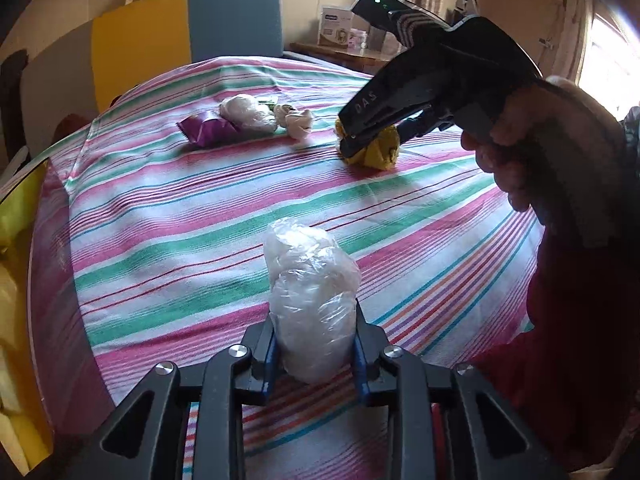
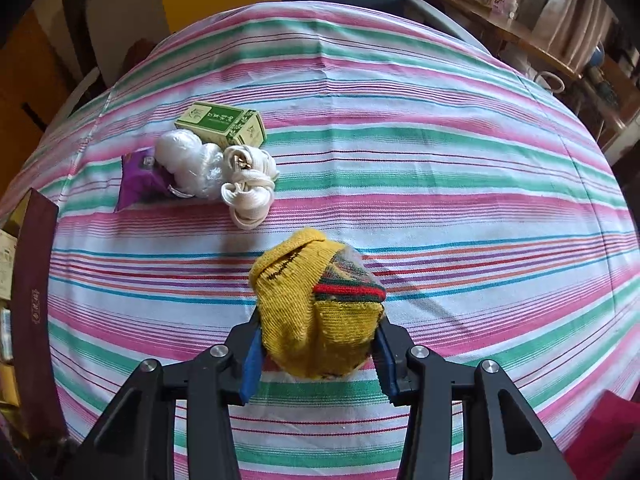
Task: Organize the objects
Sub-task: 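Carry the plastic bundle into the gold tray and open the left gripper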
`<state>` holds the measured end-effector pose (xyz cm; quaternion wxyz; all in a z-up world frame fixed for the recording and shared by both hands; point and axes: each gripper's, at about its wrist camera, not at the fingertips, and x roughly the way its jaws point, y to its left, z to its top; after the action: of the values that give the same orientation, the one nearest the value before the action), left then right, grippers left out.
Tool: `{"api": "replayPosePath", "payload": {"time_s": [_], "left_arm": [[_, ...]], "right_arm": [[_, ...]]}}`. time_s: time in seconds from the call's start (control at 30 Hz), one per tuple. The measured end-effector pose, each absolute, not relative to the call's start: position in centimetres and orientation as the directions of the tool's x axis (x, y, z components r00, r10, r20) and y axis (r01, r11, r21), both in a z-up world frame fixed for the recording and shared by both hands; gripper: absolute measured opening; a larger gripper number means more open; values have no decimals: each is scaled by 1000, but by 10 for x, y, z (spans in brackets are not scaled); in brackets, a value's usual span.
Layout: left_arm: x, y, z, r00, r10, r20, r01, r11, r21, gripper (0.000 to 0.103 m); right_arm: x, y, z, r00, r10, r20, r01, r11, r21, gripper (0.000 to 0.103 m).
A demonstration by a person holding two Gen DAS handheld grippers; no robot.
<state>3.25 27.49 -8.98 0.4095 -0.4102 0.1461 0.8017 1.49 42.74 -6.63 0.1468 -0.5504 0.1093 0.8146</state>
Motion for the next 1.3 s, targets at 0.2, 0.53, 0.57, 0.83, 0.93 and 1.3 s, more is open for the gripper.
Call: {"api": "replayPosePath", "payload": {"time_s": [0.2, 0.53, 0.57, 0.83, 0.93, 1.3], "left_arm": [[43, 257, -55, -362, 562, -744, -758, -642, -116, 28], [33, 227, 1, -490, 539, -686, -690, -720, -73, 28], [31, 222, 2, -501, 530, -684, -679, -731, -69, 28], [20, 196, 8, -523, 515, -679, -628, -771, -101, 28], [16, 189, 8, -524, 511, -682, -614, -781, -114, 28], [6, 176, 1, -513, 499, -698, -584, -799, -142, 28]], "right_arm": [[15, 427, -66, -350, 127, -928, -349, -937, 3, 46], [13, 422, -69, -345, 135, -929, -346, -938, -8, 47], [13, 423, -69, -345, 134, -929, -346, -938, -7, 47], [9, 421, -72, -329, 149, -933, -339, -940, -31, 47], [10, 420, -74, -322, 158, -934, -334, -941, -44, 47], [9, 417, -76, -306, 173, -936, -321, -944, -69, 47]]}}
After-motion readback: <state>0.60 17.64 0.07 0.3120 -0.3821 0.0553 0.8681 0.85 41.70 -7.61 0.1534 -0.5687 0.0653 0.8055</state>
